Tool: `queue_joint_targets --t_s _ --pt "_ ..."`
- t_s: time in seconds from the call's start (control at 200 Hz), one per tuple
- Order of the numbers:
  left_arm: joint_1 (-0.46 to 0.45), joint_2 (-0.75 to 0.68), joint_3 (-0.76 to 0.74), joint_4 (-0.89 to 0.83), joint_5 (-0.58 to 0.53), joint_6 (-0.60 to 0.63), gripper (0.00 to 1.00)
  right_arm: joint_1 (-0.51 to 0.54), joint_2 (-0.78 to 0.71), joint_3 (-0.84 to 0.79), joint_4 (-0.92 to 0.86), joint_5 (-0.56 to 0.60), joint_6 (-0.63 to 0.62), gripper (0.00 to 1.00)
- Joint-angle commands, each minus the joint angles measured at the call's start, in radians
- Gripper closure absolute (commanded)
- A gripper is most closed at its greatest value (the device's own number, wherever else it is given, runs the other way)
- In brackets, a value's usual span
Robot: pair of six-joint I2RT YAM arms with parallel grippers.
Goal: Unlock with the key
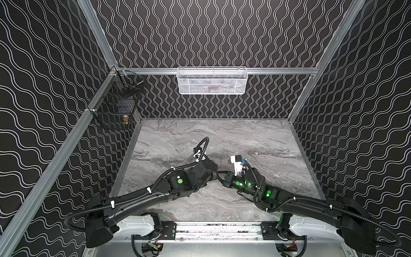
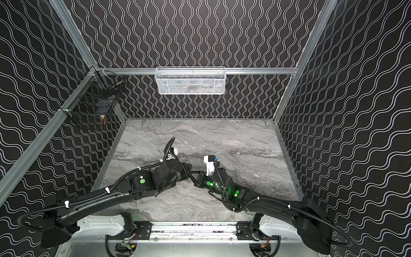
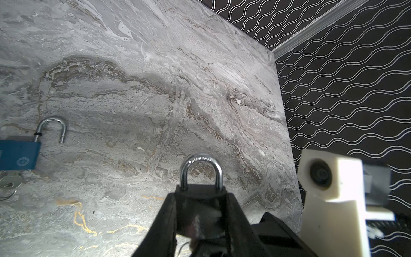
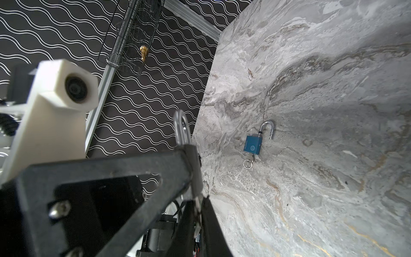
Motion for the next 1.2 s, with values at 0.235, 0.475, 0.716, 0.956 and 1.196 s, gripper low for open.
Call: queue_joint_targets --t_s 0.235,0.475,0.716,0.956,1.196 --pt "-0.001 -0.016 -0.003 0.062 0.045 -0.038 1.0 0.002 -0.024 -0.023 0.048 0.024 -0.005 1.0" --pt "-0.001 -0.058 -0.044 0.155 0.159 -0.063 1.0 -0.01 -0.067 -0.049 0.158 -0.015 -0.001 1.0" --pt "-0.001 -0.078 -0.073 0.253 0.252 -0.083 1.0 -0.03 -0.08 -0.077 0.305 -0.085 0.045 1.0" --pt "-0.001 -0.069 -0.068 0.253 0.267 -0.086 1.0 -0.048 -0.082 -0.078 0.395 -0.141 0.063 1.0" --pt "-0.001 -0.065 -0.039 0.205 0.192 -0.026 1.0 -0.049 -0.112 -0.039 0.23 -0.111 -0.017 1.0"
